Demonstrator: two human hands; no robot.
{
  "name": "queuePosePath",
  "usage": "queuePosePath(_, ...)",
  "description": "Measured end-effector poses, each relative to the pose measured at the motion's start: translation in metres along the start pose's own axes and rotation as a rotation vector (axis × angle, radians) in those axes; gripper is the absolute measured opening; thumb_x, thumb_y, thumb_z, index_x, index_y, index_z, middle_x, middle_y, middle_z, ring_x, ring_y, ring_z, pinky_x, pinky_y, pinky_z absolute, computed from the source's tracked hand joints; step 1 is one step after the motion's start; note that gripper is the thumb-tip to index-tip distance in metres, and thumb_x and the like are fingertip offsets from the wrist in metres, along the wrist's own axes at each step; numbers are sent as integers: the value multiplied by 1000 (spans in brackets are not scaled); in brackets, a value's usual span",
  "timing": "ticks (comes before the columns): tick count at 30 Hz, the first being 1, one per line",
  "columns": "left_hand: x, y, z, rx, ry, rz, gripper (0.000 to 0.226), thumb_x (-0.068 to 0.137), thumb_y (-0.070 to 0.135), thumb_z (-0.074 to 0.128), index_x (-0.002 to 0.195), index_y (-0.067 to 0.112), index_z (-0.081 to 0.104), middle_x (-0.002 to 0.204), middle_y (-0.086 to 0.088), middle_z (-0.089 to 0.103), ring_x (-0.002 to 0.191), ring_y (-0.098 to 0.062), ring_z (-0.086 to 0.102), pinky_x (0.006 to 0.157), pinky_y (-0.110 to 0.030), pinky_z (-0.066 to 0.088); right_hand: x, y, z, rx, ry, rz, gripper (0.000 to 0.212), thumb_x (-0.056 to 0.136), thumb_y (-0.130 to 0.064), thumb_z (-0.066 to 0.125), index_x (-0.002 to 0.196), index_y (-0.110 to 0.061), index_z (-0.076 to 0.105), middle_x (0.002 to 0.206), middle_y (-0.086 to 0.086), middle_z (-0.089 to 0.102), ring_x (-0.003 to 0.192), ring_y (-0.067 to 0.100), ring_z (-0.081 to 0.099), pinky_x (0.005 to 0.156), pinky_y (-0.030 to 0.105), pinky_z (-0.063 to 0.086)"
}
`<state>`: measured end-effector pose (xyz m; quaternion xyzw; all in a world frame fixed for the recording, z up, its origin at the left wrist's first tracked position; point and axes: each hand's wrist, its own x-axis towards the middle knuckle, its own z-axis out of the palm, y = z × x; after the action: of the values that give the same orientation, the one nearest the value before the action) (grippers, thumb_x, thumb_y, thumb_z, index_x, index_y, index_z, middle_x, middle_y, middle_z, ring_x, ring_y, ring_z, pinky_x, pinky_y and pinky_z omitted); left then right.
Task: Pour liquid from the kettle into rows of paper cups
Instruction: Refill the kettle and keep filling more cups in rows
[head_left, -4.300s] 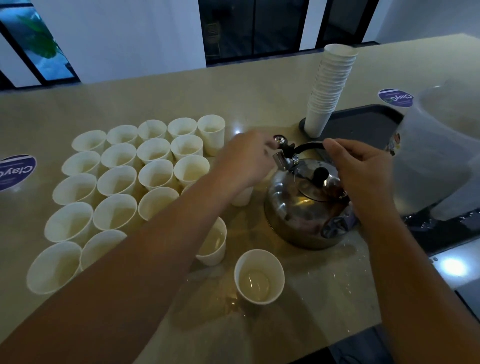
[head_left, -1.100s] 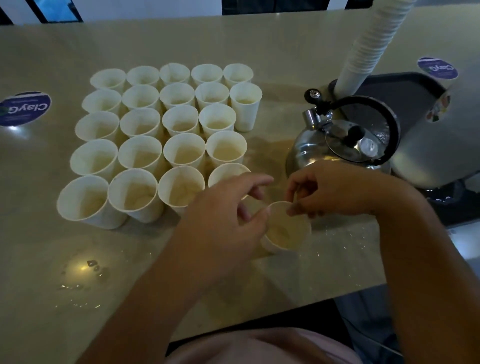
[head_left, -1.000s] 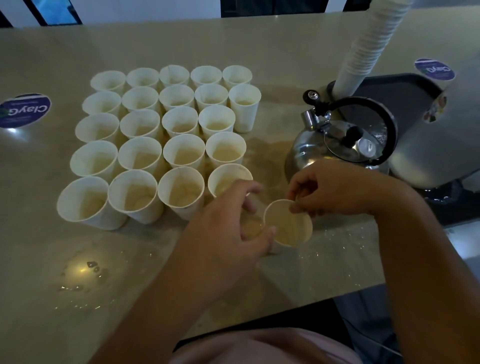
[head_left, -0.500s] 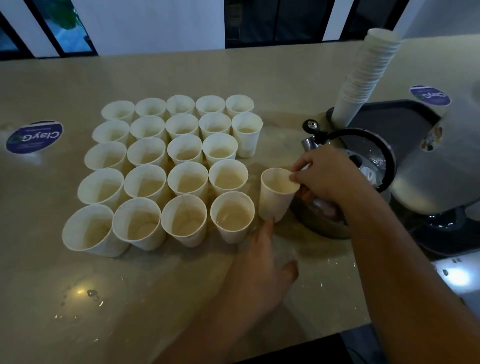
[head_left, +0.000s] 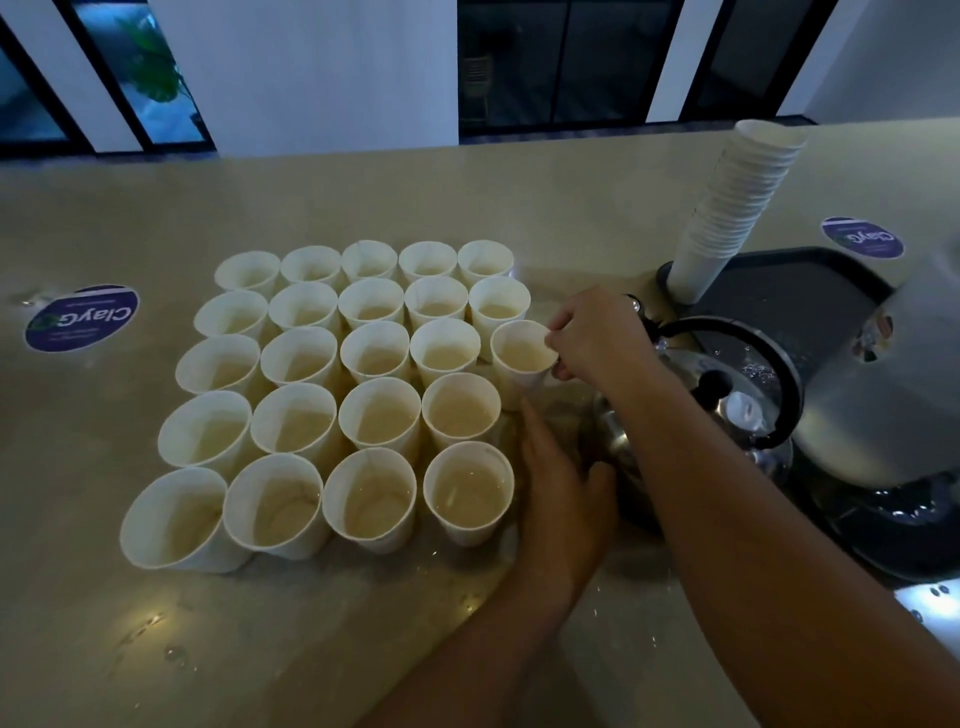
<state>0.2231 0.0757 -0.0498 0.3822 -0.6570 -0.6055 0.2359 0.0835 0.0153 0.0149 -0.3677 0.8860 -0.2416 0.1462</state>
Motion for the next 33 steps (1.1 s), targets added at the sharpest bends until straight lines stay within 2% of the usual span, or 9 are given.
queuePosePath(3, 9, 3, 2, -10, 65, -25, 106, 83, 8, 60, 152, 50, -8, 162, 8, 23, 147, -15, 28, 118, -47, 34, 9, -3, 2, 28, -5, 5, 10, 82, 0, 72, 89, -8, 76, 70, 10, 75, 64, 22, 74, 74, 43, 63)
queuePosePath(7, 19, -3, 10, -76, 114, -51, 110, 71, 20, 61, 135, 74, -11, 157, 8, 33, 135, -26, 48, 107, -53, 45, 14, -4, 5, 54, -50, -5, 11, 81, 1, 74, 88, -8, 75, 70, 10, 75, 64, 24, 74, 73, 44, 63)
queuePosePath(11, 19, -9, 15, -114, 104, -32, 111, 71, 20, 62, 139, 73, -7, 149, 7, 41, 117, -35, 61, 94, -56, 53, 12, -4, 5, 108, -59, 1, 7, 86, -3, 74, 92, -8, 75, 72, 9, 75, 61, 20, 74, 72, 42, 64)
queuePosePath(14, 18, -5, 12, -96, 106, -40, 110, 71, 18, 62, 136, 75, -7, 150, 9, 37, 122, -29, 58, 98, -53, 52, 6, -7, 0, 120, -71, 2, 8, 89, -11, 74, 97, -8, 74, 75, 8, 75, 62, 18, 75, 75, 41, 64)
queuePosePath(20, 9, 8, 7, -39, -15, -38, 92, 85, 10, 65, 153, 43, 13, 151, 24, 28, 142, -8, 33, 117, -36, 36, -20, -9, -28, 103, 60, -43, 23, 89, -32, 74, 108, -19, 72, 94, 2, 73, 83, 19, 70, 83, 40, 59)
queuePosePath(23, 3, 25, 1, 19, -24, 18, 75, 82, 12, 64, 119, 69, 32, 117, 45, 35, 116, -12, 58, 101, -40, 52, -47, 0, -52, 188, 254, -104, 12, 91, -30, 71, 101, -26, 75, 86, -9, 72, 72, 4, 65, 71, 21, 55)
queuePosePath(26, 1, 39, 1, 82, 11, 119, 47, 85, 31, 64, 113, 62, 43, 118, 26, 53, 106, -14, 61, 91, -44, 55, -71, 17, -70, 243, 435, -108, 8, 91, -28, 70, 95, -32, 76, 82, -21, 69, 78, -9, 64, 67, 1, 43)
queuePosePath(29, 3, 59, 1, 146, -7, 238, 39, 93, 35, 62, 130, 37, 48, 126, 14, 57, 110, -9, 59, 91, -39, 55, -81, 40, -74, 223, 588, -69, 11, 91, -29, 70, 100, -29, 77, 88, -17, 70, 80, 1, 64, 82, 14, 47)
queuePosePath(33, 19, 87, 2, 301, -51, 302, 49, 96, 21, 59, 142, 29, 45, 135, 8, 48, 119, -9, 51, 93, -23, 46, -80, 68, -63, 177, 591, 16, 21, 95, -36, 65, 112, -27, 73, 108, -8, 68, 94, 5, 58, 82, 22, 42)
